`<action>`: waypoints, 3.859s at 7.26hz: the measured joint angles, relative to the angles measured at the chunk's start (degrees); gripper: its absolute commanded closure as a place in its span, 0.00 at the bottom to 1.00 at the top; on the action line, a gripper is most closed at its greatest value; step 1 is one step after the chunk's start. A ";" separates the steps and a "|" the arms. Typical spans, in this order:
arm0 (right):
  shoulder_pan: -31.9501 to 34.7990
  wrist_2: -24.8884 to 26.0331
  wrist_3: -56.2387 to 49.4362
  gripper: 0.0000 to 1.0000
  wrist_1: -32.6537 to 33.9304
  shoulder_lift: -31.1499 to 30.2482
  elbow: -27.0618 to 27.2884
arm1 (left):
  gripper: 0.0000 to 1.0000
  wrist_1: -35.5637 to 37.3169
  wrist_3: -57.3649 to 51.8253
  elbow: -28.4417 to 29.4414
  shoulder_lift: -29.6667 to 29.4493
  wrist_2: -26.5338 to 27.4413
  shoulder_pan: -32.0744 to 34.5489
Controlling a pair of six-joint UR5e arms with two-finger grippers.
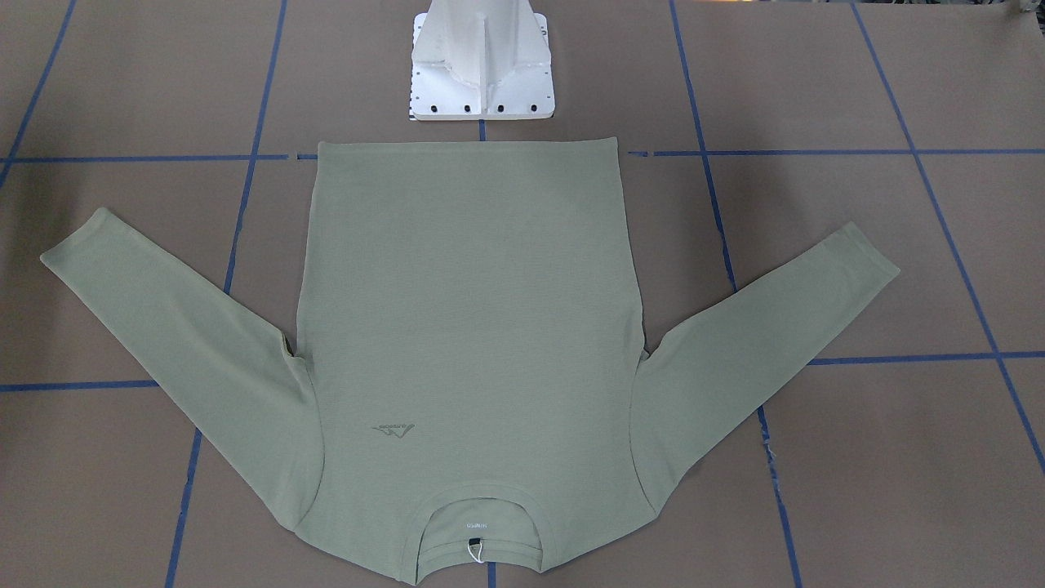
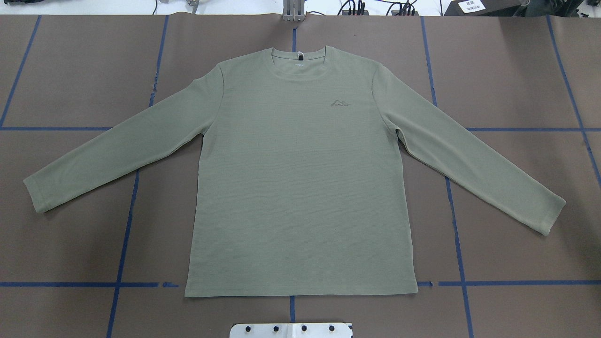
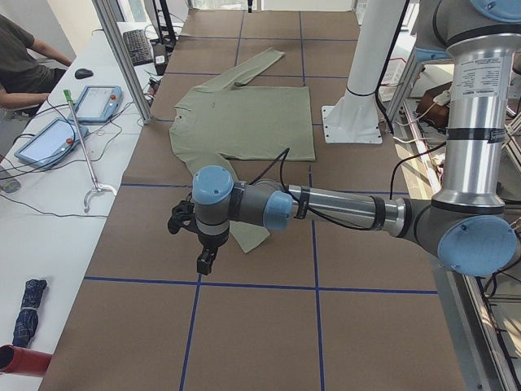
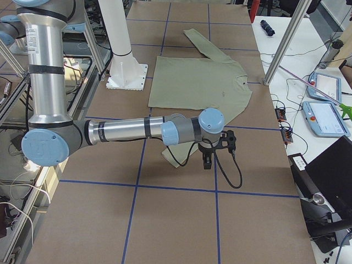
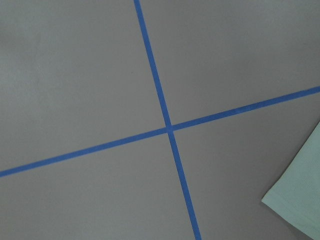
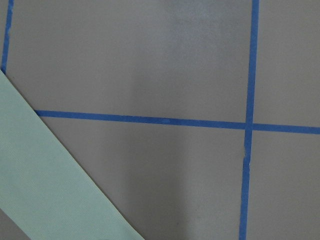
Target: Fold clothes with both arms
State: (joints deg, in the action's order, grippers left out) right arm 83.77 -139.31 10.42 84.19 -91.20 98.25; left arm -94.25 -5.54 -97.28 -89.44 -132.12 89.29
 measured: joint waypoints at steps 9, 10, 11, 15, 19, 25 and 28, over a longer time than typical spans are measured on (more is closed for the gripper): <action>-24.61 14.46 27.74 0.00 -27.76 -13.12 0.68 | 0.00 -0.99 1.05 -5.10 0.93 -0.18 -0.07; -25.59 14.52 27.85 0.00 -27.96 -13.05 -0.13 | 0.00 -0.91 1.05 -5.47 0.93 -0.22 -0.07; -26.39 14.52 27.88 0.00 -28.03 -12.75 -0.53 | 0.00 -0.87 1.05 -5.75 0.93 -0.24 -0.08; -29.18 14.50 27.83 0.00 -28.02 -11.44 -1.15 | 0.00 -0.80 1.05 -6.38 0.93 -0.25 -0.08; -29.73 14.19 27.60 0.03 -28.03 -11.45 -2.70 | 0.00 -0.63 1.07 -7.26 0.95 -0.25 -0.07; -29.81 11.79 27.75 0.93 -28.10 -11.45 -3.00 | 0.00 -0.41 1.14 -8.19 1.08 -0.25 0.09; -29.77 11.61 27.80 0.86 -28.11 -11.45 -2.59 | 0.00 -0.46 1.31 -8.22 1.50 -0.79 0.10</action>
State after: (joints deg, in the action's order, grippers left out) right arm 54.00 -127.70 38.22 56.07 -102.65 95.65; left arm -94.71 -4.22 -105.49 -87.93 -132.90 89.38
